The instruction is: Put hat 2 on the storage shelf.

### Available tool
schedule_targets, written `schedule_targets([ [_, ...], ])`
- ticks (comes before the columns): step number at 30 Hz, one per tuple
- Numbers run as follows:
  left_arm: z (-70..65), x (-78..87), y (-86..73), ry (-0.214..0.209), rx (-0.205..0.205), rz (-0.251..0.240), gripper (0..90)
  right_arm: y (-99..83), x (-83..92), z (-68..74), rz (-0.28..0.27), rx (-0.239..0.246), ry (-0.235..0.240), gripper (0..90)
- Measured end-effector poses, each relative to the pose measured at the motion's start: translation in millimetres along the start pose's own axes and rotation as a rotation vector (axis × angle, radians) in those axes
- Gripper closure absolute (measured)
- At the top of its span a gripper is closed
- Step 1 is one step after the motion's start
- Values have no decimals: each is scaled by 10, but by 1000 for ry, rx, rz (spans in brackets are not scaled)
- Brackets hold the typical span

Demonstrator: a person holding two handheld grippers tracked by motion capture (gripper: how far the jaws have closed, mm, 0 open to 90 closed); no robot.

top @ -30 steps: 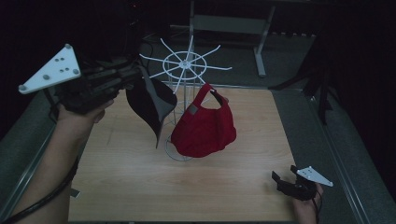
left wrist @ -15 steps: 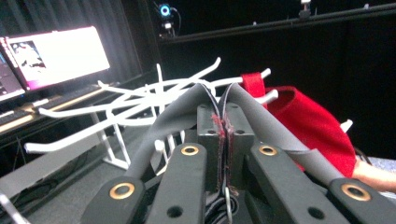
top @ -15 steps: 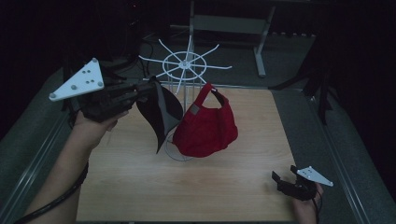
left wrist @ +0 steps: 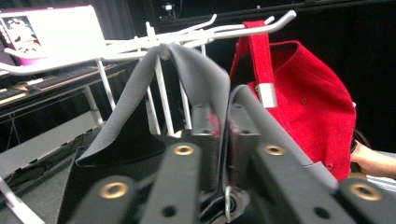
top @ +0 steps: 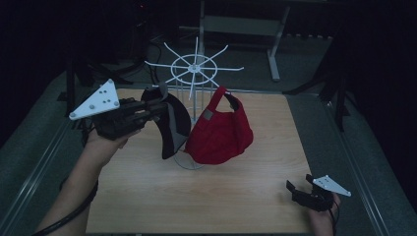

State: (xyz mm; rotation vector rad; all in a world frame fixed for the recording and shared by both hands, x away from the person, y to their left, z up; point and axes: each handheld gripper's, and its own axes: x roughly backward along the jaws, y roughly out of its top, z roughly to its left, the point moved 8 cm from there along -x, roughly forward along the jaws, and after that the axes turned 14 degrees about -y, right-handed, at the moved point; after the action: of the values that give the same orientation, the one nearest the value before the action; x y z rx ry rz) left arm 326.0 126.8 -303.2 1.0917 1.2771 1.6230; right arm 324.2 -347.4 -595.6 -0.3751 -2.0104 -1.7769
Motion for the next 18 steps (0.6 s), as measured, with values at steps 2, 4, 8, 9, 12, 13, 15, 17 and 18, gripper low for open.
schedule_targets([
  [2,-11,2,-15,1,-4,3,728,0,-1,1,-1,1,0,137],
  [4,-22,22,-32,-3,2,-3,678,0,1,-1,-1,0,0,137],
  [8,-27,64,-50,0,11,-15,651,0,1,2,-1,2,1,137],
  [9,-27,64,-50,0,11,-15,651,0,1,2,-1,2,1,137],
  [12,-27,99,-79,5,21,-21,650,0,0,2,0,1,2,137],
  [13,-34,120,-105,12,19,-19,650,0,0,2,-1,3,2,137],
  [15,-43,130,-127,11,24,-17,649,0,1,2,-1,3,2,137],
  [17,-63,147,-175,12,26,-16,649,1,1,3,-2,3,2,137],
  [18,-73,150,-197,11,28,-11,649,1,3,2,-2,3,1,137],
])
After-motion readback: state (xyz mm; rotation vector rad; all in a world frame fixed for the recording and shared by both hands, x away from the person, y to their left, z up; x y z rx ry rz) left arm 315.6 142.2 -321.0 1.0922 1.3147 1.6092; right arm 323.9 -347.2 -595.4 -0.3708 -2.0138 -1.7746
